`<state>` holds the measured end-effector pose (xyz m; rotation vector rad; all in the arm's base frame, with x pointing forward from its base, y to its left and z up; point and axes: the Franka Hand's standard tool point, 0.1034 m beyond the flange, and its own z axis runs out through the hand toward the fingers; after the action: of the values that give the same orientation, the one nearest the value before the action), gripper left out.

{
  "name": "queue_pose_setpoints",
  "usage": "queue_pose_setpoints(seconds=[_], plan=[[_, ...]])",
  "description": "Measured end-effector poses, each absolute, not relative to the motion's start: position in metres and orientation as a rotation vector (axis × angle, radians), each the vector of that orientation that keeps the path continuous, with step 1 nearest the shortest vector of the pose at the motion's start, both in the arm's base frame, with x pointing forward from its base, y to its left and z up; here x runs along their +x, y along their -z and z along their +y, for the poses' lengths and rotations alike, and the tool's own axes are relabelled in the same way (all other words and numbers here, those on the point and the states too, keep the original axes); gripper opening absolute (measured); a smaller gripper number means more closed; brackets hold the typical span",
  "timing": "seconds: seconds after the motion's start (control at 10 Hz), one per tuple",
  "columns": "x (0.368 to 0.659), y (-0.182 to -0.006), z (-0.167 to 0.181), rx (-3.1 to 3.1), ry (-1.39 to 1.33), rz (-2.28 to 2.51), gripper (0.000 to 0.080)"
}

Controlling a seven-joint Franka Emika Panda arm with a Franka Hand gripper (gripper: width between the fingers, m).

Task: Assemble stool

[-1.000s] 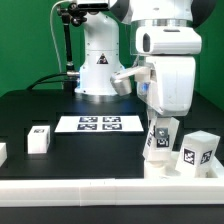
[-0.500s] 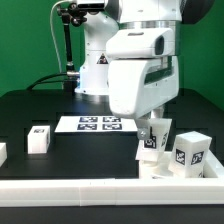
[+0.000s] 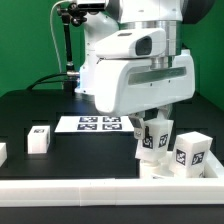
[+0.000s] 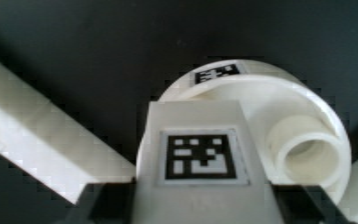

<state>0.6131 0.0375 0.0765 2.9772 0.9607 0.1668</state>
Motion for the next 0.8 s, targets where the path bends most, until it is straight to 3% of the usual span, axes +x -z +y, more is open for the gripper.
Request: queue_pose_setpoints(seconds=[0.8], plan=[[0.615,-0.075,0.047,3.197,-0.321,-0.248,0.0338]])
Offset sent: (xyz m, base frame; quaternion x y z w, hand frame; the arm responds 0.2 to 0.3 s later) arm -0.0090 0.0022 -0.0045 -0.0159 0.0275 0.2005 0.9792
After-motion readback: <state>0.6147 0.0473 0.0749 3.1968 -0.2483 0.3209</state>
